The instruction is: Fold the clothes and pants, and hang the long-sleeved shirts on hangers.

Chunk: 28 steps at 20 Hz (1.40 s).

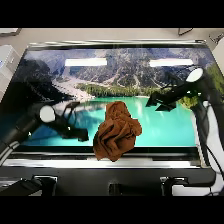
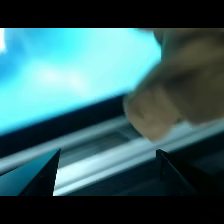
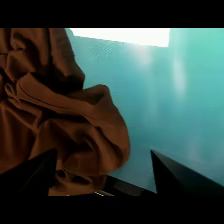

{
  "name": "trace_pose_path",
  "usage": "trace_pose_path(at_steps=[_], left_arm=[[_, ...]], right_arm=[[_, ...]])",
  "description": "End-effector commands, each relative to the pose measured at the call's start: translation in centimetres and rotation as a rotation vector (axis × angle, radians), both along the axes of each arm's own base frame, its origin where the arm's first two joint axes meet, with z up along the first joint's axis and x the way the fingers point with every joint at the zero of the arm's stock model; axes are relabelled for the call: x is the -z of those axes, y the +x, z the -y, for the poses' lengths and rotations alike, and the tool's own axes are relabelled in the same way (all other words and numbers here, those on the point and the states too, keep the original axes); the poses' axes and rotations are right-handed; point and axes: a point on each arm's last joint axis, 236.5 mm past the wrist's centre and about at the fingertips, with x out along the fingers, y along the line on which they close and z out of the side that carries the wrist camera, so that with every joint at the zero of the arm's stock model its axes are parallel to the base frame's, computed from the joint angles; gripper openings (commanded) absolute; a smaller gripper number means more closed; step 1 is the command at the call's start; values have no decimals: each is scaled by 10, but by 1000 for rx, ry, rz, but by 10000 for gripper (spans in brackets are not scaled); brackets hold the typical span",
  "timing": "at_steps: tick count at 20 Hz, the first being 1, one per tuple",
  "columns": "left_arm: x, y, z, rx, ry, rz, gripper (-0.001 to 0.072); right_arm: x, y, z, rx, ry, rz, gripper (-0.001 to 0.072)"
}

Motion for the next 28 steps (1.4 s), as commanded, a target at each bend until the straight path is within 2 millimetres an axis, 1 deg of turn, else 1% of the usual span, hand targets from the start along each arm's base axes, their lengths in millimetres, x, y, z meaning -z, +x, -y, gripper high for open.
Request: trace_pose_path(at_steps=[1,3,4,5,7,9,12,14,16,17,18,19,20,21,22,23,25,26,27,28], left_arm=[[44,-40,22,-161,-179,-114,710],[53,-25,31,-274,-237,-75,709],[55,-19,32,-298,-244,-53,709],[56,-18,33,-302,-244,-50,709],[63,-23,35,-297,-232,-77,709],[74,-32,40,-275,-211,-112,708],[82,-48,62,-236,-230,-148,707],[85,-49,75,-247,-244,-139,694],[84,-45,84,-271,-264,-120,534],[83,-43,86,-279,-271,-114,409],[83,-43,86,-279,-271,-114,224],[83,-43,86,-277,-271,-116,114],[82,-44,86,-275,-273,-116,93],[81,-45,86,-263,-276,-114,24],[80,-46,87,-246,-279,-114,22],[79,-47,86,-236,-277,-115,21],[76,-50,82,-191,-261,-102,20],[73,-49,78,-162,-250,-86,20],[69,-46,69,-134,-224,-59,19],[62,-36,55,-122,-184,-19,19]], right_arm=[[35,26,-38,67,182,-56,692],[51,35,-51,72,172,-41,692],[57,38,-58,64,166,-26,696],[63,43,-66,66,158,-8,697],[73,52,-75,86,149,16,697],[81,54,-86,101,163,3,696],[93,47,-110,66,171,-12,697],[98,46,-120,64,167,-13,696],[100,46,-123,99,172,-40,685],[100,47,-125,122,183,-55,659],[99,48,-126,130,188,-55,659],[99,50,-128,144,198,-58,634],[100,50,-129,161,202,-68,537],[102,50,-131,174,199,-77,485],[105,47,-135,166,196,-86,472],[109,43,-141,154,194,-97,407],[113,36,-149,123,190,-103,54],[108,39,-150,97,195,-73,51],[96,47,-143,69,190,-23,50],[78,61,-134,57,181,42,49]])
